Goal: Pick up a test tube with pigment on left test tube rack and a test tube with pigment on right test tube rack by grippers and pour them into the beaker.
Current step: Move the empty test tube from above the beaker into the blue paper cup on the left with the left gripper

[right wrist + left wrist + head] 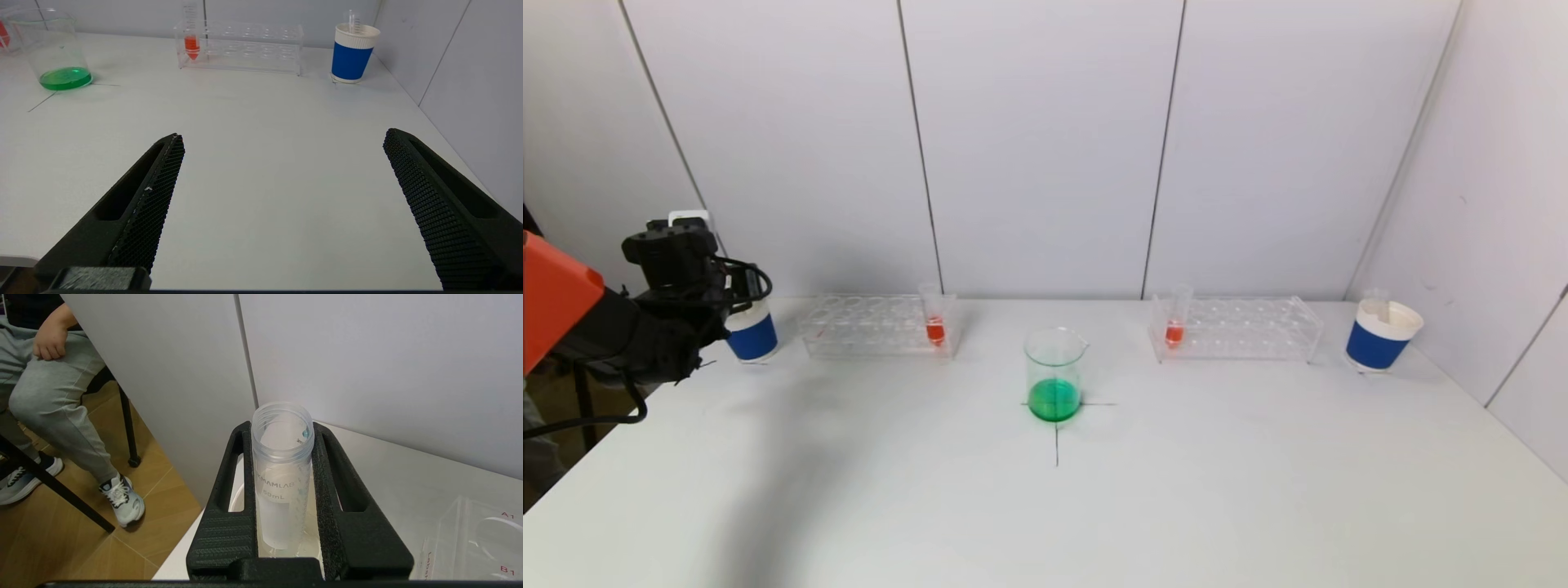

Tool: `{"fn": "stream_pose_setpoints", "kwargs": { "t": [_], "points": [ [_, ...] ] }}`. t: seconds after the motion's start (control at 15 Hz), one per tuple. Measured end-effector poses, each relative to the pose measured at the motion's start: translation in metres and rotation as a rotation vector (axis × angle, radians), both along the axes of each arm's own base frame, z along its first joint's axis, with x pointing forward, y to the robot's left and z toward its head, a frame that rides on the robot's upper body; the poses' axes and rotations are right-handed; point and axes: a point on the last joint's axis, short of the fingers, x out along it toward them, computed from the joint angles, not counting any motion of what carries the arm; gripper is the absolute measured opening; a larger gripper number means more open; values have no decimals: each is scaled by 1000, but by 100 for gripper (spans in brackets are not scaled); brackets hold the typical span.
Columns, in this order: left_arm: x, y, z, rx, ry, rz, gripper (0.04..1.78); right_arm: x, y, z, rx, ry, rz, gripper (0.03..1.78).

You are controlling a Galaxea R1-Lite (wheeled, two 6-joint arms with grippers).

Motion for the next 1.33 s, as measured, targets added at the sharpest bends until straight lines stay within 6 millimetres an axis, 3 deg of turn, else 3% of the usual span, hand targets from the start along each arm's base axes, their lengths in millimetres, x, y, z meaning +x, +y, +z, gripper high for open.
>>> {"fn": "stream_pose_setpoints", "kwargs": {
  "t": [1.13,1.33],
  "points": [
    [-1,-1,-7,-3,2,-9,43,0,0,0,0,0,0,177],
    [-2,-1,-7,-1,1,-9,56,0,0,0,0,0,0,177]
  ]
}}
